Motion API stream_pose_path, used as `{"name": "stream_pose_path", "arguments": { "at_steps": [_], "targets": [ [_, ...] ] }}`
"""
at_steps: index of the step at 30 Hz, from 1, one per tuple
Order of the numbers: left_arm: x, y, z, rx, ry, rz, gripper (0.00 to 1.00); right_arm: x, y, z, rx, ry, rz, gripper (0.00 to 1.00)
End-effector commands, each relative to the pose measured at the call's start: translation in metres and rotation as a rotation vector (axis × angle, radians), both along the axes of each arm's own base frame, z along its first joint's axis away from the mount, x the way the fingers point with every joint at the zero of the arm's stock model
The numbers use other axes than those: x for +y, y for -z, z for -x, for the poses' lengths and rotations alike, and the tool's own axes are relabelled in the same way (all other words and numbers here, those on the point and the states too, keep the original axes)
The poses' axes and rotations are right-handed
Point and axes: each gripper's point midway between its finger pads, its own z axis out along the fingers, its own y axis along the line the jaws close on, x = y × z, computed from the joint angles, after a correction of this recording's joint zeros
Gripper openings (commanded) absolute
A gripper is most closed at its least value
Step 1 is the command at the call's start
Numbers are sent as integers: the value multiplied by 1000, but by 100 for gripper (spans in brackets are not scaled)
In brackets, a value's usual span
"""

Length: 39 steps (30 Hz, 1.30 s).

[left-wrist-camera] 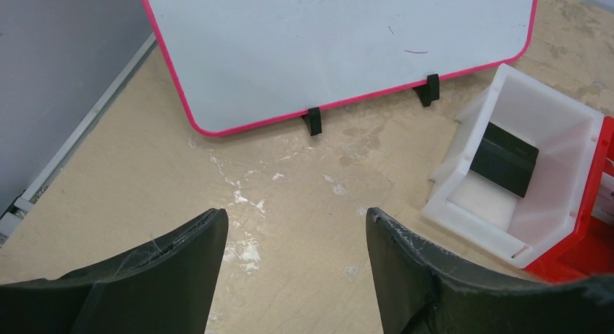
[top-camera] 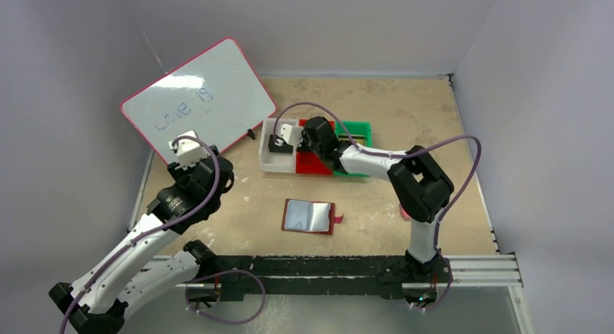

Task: Take the credit cards out of the card holder

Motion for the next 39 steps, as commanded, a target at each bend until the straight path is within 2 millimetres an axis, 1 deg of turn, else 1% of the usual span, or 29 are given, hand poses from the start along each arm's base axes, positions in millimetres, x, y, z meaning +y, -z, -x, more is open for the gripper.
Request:
{"name": "stream_pose_path", "arguments": {
  "at_steps": [1, 14, 18, 20, 23, 27, 30, 33, 39],
  "targets": [
    [2, -15, -3, -44, -25, 19, 70, 2, -24, -20, -88, 10, 9, 0],
    [2, -15, -3, -46, -27, 17, 70, 3, -12, -36, -89, -7, 55, 3],
    [3, -16, -3, -50, -30, 19, 70, 4, -9, -37, -80, -7, 55, 4],
    [3, -16, -3, -51, -33, 21, 70, 5, -7, -36, -65, -10, 48, 5],
    [4, -16, -3, -49, -33, 17, 70, 6, -4, -32, -39, -17, 38, 11],
    [3, -15, -3, -47, -29, 20, 70, 4, 2, -29, -23, -19, 43, 15],
    [1, -13, -4, -39, -21, 20, 70, 3, 6, -28, -13, -16, 47, 16],
    [0, -12, -4, -33, -19, 17, 70, 3, 7, -26, 3, -18, 34, 24],
    [-1, -11, -5, -29, -18, 15, 70, -1, 11, -25, 27, -10, 28, 29]
  ]
}}
